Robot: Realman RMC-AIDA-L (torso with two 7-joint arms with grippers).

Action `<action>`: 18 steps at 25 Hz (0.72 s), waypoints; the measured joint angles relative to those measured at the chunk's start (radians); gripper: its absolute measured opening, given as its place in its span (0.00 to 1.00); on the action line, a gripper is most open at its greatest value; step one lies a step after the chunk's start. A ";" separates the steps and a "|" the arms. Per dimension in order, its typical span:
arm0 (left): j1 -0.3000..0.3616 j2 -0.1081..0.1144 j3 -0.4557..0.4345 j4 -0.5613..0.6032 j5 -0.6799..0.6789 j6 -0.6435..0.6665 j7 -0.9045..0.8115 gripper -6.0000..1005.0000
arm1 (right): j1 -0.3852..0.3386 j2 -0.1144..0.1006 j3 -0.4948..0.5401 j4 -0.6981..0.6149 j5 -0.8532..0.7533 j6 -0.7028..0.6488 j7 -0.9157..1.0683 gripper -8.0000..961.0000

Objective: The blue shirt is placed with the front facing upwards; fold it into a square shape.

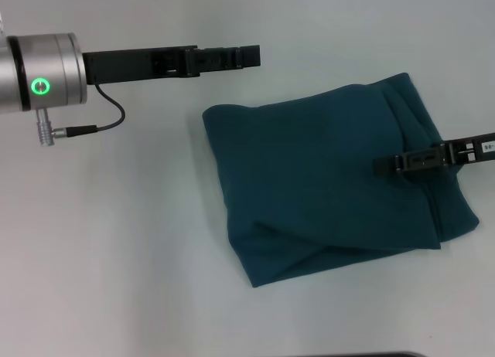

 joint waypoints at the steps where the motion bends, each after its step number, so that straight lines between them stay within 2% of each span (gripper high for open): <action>1: 0.001 0.000 0.000 0.000 0.000 0.000 0.000 0.96 | 0.001 0.002 0.000 0.000 0.000 0.002 0.000 0.87; 10: 0.002 0.000 0.000 0.000 0.000 0.000 0.006 0.96 | 0.022 0.021 0.009 0.000 0.006 0.047 0.000 0.85; 13: 0.004 0.000 0.000 0.000 0.000 0.000 0.006 0.96 | 0.025 0.023 0.006 0.002 0.007 0.066 0.005 0.63; 18: 0.009 0.002 -0.001 0.000 0.000 0.000 0.007 0.96 | 0.027 0.023 0.008 0.007 0.007 0.070 0.000 0.41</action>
